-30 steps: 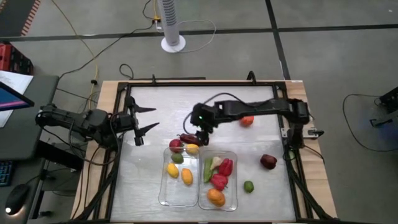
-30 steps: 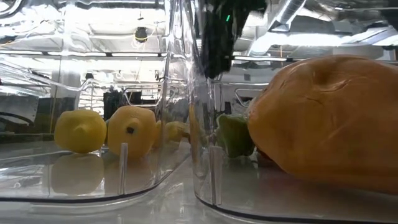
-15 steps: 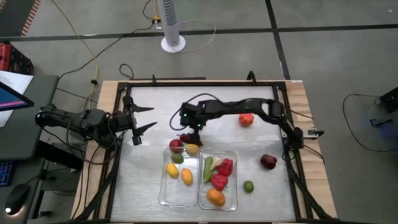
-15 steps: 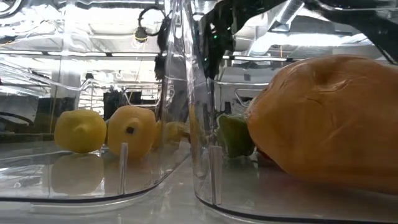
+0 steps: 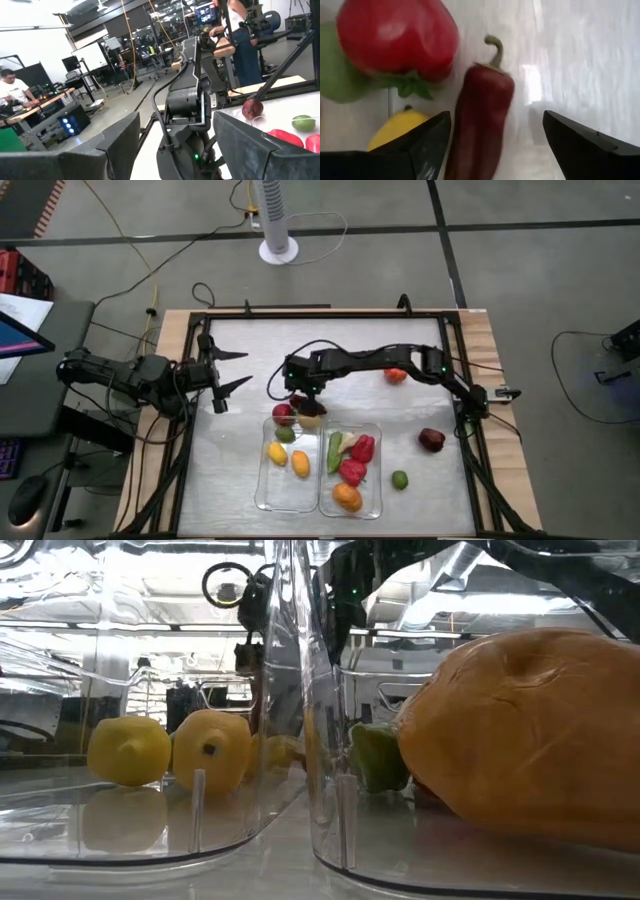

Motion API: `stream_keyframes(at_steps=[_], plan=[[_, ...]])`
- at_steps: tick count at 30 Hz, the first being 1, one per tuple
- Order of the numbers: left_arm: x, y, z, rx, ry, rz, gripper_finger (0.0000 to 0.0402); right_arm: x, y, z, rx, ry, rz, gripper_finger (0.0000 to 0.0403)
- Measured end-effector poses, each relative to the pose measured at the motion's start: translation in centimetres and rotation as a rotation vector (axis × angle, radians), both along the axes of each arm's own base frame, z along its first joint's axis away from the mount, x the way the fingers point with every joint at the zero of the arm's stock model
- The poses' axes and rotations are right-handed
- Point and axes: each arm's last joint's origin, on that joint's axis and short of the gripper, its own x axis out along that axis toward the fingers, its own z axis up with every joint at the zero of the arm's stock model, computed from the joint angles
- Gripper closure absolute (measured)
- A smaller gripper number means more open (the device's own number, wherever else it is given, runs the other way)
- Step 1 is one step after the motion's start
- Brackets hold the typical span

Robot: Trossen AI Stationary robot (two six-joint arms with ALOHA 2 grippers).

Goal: Sort produce into baskets
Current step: Put the chili pepper into the right transparent bin

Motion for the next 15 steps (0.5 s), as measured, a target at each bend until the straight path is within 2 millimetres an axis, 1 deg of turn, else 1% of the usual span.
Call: stream_keyframes(at_steps=[1,5,7,12,15], plan=[[0.0,0.0,0.0,0.000,0.001,-0.001,0.0162,0.0,0.1,-0.1,0.000,0.005,0.003,0.0064],[0.0,0.0,0.0,0.000,0.001,-0.001,0.0162,0.0,0.2,-1.5,0.002,0.044,0.010,0.0081],[0.0,0.0,0.0,0.000,0.000,0.000,0.0162,0.0,0.2,-1.8,0.001,0.054,0.012,0.0090],[0.0,0.0,0.0,0.000,0.001,0.000,0.0162,-0.1,0.0,-1.7,-0.003,0.058,0.009,0.0127],[0.0,0.0,0.0,0.001,0.001,-0.001,0.0162,-0.2,-0.3,-1.7,-0.025,0.066,0.001,0.0157]])
